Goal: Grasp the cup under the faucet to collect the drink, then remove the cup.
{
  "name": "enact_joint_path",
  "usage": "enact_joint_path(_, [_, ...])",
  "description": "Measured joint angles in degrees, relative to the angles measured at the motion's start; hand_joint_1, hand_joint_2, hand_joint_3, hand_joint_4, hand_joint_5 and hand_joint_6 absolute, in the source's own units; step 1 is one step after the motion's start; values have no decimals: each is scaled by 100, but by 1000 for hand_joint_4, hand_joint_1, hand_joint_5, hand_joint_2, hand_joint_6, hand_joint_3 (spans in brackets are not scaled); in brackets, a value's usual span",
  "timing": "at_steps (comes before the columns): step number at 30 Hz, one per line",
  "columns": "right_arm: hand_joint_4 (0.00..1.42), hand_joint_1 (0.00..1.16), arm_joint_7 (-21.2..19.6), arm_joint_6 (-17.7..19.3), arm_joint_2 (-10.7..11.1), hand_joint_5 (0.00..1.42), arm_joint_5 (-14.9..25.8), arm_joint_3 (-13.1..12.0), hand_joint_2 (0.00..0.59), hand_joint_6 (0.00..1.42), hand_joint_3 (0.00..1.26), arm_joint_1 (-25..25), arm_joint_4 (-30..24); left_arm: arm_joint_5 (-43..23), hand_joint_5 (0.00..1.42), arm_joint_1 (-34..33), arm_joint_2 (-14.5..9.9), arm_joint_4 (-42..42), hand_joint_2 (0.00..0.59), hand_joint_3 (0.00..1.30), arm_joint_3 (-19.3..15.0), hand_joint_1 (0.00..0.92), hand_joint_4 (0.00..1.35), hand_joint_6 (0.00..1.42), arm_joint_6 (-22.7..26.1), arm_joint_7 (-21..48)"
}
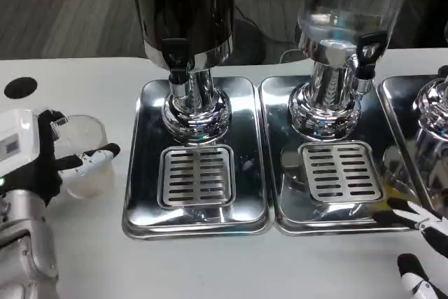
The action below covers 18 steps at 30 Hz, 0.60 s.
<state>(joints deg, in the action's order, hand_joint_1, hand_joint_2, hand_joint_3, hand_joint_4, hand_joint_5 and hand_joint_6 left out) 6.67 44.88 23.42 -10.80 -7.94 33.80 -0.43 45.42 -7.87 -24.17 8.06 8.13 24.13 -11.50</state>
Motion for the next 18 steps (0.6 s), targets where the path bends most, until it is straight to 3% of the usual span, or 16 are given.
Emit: enact_joint_path(18, [119,413,8,26,-7,83,-6,137,464,0,282,-134,23,5,730,392,46,-970,90,510,-35,417,539,514,-235,-148])
